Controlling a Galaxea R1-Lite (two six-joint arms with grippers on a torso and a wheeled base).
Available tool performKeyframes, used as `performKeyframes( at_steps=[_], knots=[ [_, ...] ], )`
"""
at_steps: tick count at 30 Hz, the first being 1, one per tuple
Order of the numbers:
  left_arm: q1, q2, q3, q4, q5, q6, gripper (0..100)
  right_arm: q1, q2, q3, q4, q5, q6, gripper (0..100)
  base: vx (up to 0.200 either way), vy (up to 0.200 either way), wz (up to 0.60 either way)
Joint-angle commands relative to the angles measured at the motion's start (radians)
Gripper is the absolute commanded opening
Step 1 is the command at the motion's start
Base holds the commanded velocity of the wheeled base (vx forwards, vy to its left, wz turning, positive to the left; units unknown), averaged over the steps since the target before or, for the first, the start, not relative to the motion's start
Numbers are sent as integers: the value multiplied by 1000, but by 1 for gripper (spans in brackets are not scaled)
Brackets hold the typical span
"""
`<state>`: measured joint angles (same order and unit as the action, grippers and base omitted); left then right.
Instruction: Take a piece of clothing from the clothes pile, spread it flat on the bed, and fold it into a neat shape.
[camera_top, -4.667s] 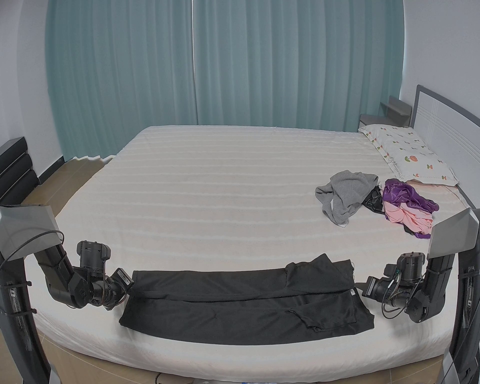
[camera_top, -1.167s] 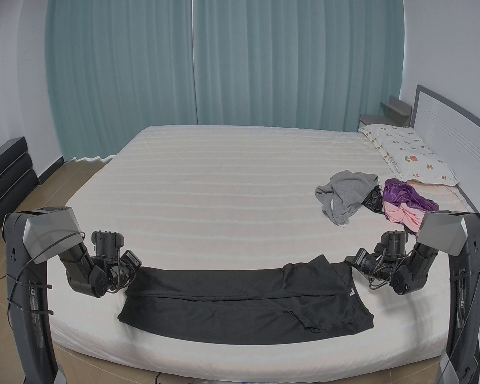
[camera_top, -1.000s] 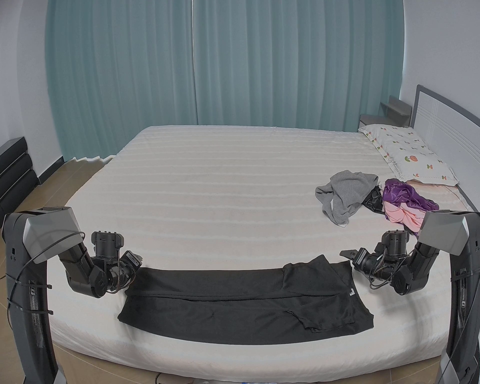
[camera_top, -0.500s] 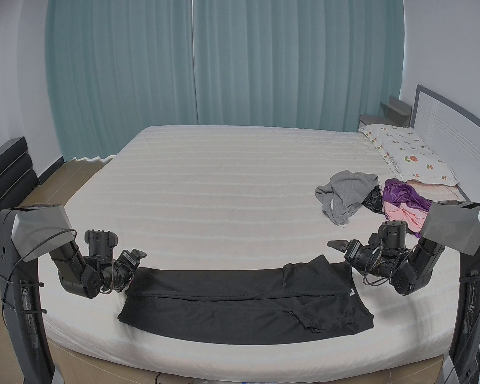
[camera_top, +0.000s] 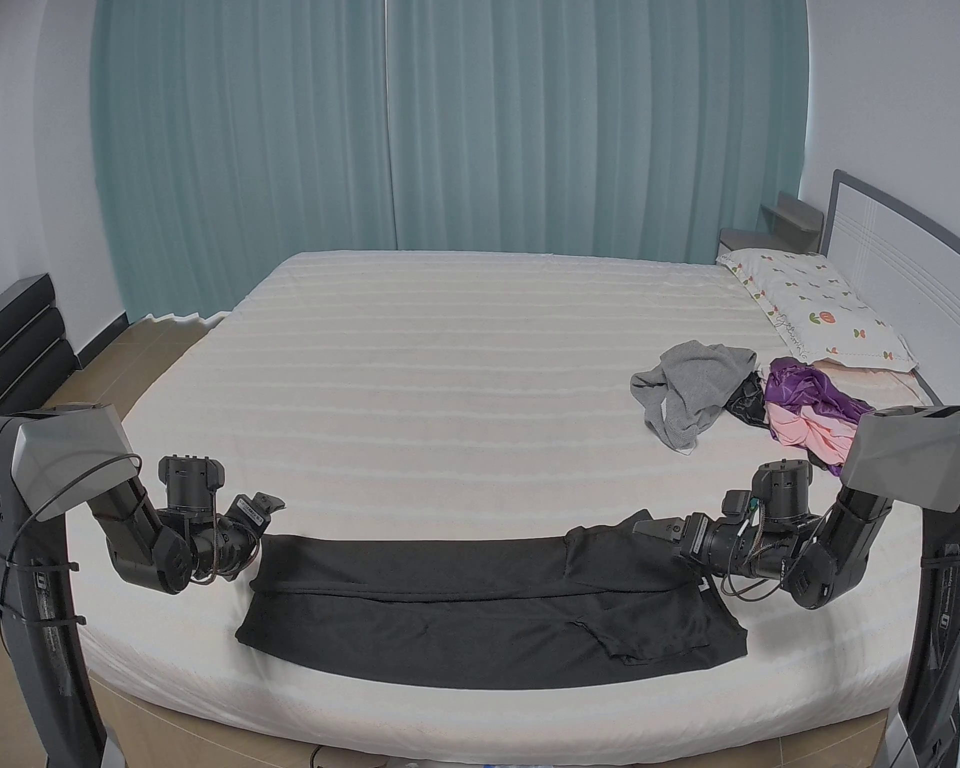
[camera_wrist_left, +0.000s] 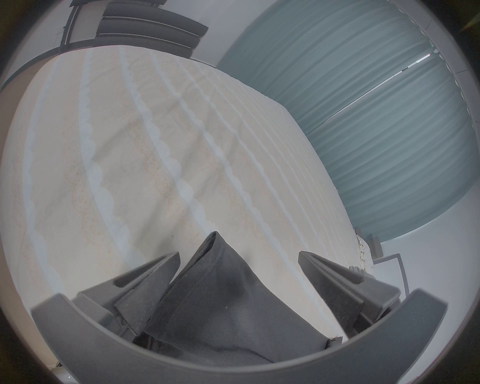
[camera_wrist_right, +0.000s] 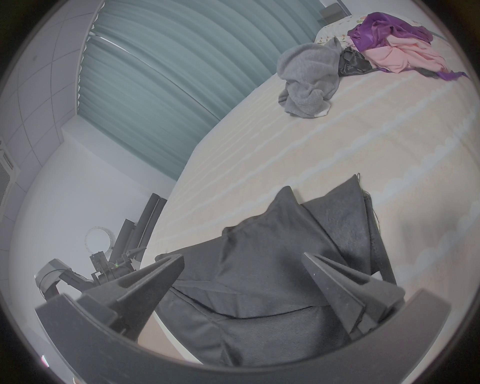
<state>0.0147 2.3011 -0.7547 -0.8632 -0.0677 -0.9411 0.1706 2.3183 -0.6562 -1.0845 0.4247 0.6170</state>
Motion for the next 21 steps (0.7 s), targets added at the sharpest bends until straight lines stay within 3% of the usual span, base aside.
performKeyframes(
  at_steps=[1, 4, 21],
  knots=[
    [-2, 0, 0, 0, 3, 1, 100, -5, 44, -5, 1, 0, -11, 100, 0, 0, 0],
    [-2, 0, 0, 0, 3, 1, 100, -22, 93, -19, -9, -4, -66, 100, 0, 0, 0],
    [-2, -2, 0, 1, 2, -1, 100, -51, 161, -122, -26, -29, -69, 100, 0, 0, 0]
  ],
)
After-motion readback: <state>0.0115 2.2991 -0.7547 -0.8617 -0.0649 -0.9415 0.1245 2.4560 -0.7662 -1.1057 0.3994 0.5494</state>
